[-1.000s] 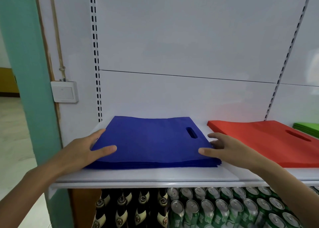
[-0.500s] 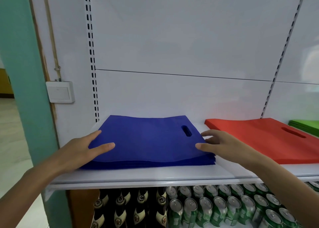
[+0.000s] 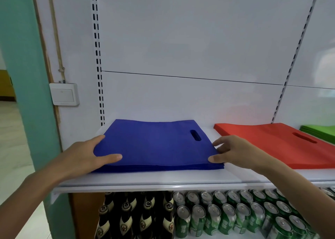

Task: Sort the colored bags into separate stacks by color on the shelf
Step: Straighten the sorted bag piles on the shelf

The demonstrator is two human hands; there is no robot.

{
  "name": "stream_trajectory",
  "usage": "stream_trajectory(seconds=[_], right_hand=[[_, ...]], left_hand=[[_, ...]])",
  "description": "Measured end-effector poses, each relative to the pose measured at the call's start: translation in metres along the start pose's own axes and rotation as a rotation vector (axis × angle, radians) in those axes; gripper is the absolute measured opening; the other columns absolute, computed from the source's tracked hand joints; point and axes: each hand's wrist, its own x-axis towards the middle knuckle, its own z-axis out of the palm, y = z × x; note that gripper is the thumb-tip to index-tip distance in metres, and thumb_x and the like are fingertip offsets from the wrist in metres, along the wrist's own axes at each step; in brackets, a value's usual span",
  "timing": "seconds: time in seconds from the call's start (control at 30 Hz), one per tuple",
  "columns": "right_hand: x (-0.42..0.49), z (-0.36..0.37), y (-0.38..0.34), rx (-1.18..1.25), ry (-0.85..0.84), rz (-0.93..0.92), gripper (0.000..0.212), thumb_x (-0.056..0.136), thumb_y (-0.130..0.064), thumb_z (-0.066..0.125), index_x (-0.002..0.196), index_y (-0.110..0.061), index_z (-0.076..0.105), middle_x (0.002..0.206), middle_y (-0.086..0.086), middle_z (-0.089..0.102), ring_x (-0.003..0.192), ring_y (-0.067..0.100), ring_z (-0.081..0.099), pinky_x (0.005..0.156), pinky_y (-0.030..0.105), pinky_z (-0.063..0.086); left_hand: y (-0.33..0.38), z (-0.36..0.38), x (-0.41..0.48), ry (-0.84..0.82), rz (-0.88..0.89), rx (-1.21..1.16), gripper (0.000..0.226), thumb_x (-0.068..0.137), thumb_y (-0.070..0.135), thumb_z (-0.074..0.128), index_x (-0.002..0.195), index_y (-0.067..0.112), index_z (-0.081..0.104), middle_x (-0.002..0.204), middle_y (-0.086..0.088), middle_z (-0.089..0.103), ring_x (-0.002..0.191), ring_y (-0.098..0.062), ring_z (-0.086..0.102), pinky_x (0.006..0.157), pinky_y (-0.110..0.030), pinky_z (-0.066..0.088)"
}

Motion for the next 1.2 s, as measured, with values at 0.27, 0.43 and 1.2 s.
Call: stream_trajectory(seconds=[0.27, 0.43, 1.2], right_hand=[[0.0, -0.001, 0.006, -0.242, -0.053, -0.174, 0.072, 0.071, -0.048, 0.075, 0.135, -0.039, 0.043, 0.115, -0.014, 0.051, 0.091, -0.003, 0.055, 0.069, 0.009, 0.043], [0.008, -0.001, 0.008, -0.265, -0.022, -0.188, 0.068, 0.07, -0.048, 0.076, 0.131, -0.038, 0.049, 0.111, -0.012, 0.053, 0.088, -0.003, 0.055, 0.063, 0.01, 0.042], [0.073, 0.005, -0.011, -0.142, -0.025, -0.024, 0.064, 0.092, -0.045, 0.052, 0.146, -0.02, 0.031, 0.146, 0.001, 0.038, 0.131, 0.019, 0.039, 0.099, 0.027, 0.033]], left_hand=[[-0.005, 0.003, -0.003, -0.059, 0.069, 0.113, 0.143, 0.018, 0.102, 0.031, 0.145, 0.043, 0.007, 0.145, 0.012, 0.036, 0.118, -0.008, 0.045, 0.094, -0.022, 0.039], [-0.009, 0.003, 0.001, 0.031, 0.053, 0.183, 0.138, 0.016, 0.103, 0.024, 0.142, 0.048, 0.017, 0.146, 0.01, 0.038, 0.126, -0.014, 0.043, 0.098, -0.029, 0.042], [0.011, 0.002, 0.054, -0.024, -0.045, -0.125, 0.123, 0.046, 0.09, 0.048, 0.148, 0.027, 0.022, 0.153, 0.006, 0.024, 0.139, -0.015, 0.026, 0.111, -0.03, 0.023]])
